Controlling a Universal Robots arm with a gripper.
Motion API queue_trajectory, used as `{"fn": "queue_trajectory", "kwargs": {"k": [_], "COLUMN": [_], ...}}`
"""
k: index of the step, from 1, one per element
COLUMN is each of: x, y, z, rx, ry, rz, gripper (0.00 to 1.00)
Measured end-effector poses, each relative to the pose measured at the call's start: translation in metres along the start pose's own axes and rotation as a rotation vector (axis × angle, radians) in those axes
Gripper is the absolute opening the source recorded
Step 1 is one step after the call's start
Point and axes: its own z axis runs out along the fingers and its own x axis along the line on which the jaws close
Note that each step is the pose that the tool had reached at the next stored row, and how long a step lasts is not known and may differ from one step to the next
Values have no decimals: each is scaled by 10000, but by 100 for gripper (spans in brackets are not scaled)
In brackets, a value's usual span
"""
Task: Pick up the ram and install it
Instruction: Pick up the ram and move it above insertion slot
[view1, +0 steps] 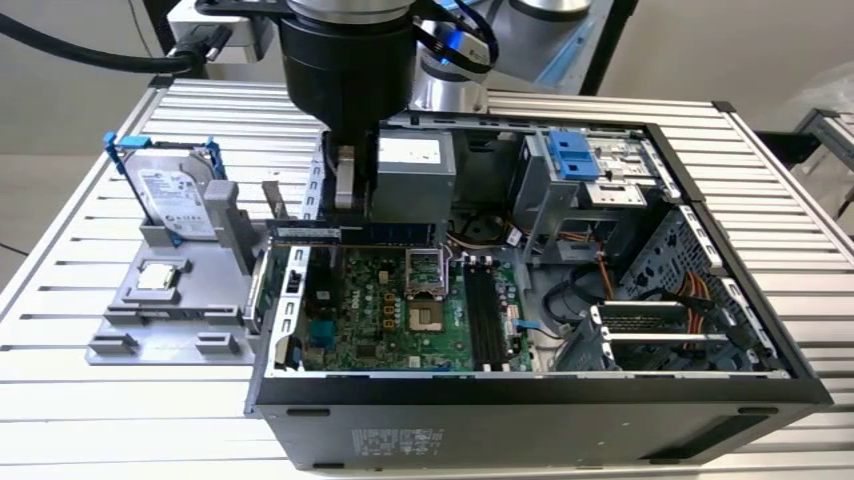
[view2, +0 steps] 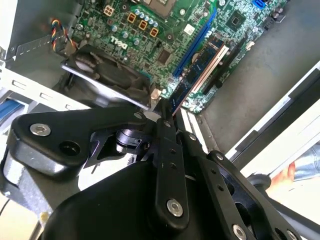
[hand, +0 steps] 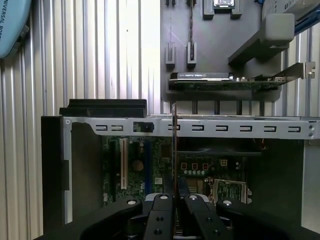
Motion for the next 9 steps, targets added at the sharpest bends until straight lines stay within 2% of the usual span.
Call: {"fn": "queue_trajectory", "kwargs": {"k": [9], "x": [-2], "y": [-93], "z": [-2], "rx": [0], "ry": [0], "rz": [0], "gripper": [0]}}
